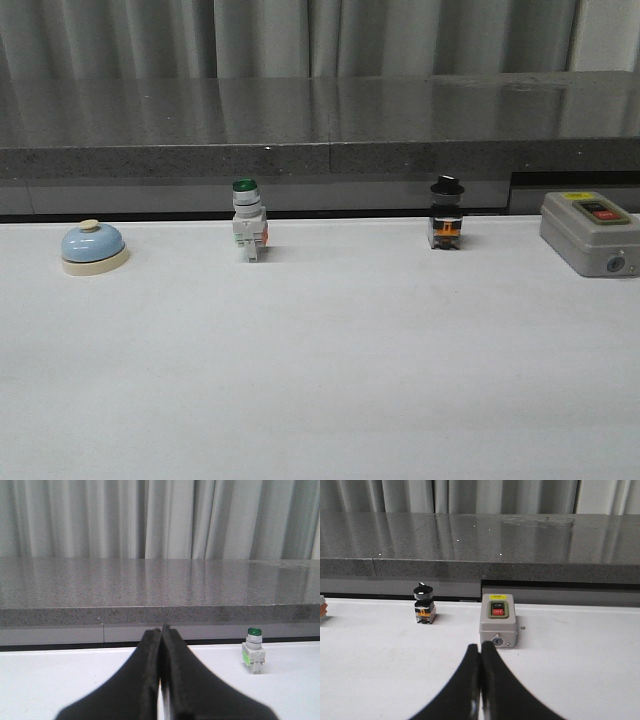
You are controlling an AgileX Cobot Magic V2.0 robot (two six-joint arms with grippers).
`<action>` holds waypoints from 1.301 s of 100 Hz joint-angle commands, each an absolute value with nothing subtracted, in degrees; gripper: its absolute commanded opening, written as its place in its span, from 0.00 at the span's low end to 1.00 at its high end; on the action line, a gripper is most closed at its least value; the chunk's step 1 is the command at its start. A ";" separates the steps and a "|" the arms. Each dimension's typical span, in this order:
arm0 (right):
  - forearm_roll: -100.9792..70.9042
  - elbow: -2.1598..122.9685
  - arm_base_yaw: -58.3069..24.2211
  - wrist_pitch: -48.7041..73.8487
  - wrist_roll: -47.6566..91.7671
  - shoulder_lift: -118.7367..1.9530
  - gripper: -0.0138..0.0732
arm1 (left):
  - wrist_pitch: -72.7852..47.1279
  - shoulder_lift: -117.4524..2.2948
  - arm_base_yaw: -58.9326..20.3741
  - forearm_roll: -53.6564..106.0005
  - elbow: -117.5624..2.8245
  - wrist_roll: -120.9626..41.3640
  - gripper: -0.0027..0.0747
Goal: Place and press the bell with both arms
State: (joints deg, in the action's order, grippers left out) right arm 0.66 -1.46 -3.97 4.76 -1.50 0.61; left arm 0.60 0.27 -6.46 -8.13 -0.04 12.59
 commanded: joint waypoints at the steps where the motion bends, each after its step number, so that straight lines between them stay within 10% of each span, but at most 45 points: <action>1: 0.91 -0.70 -3.71 0.00 -1.45 1.51 0.09 | 5.18 1.93 -6.28 -8.18 2.49 13.07 0.01; 72: 0.91 -0.70 -3.71 0.00 -1.45 1.51 0.09 | -2.45 -0.35 -6.28 -8.40 -5.05 13.07 0.01; 130: 0.91 -0.70 -3.71 0.00 -1.45 1.51 0.09 | -30.77 -34.76 -6.28 -5.59 -36.79 13.07 0.01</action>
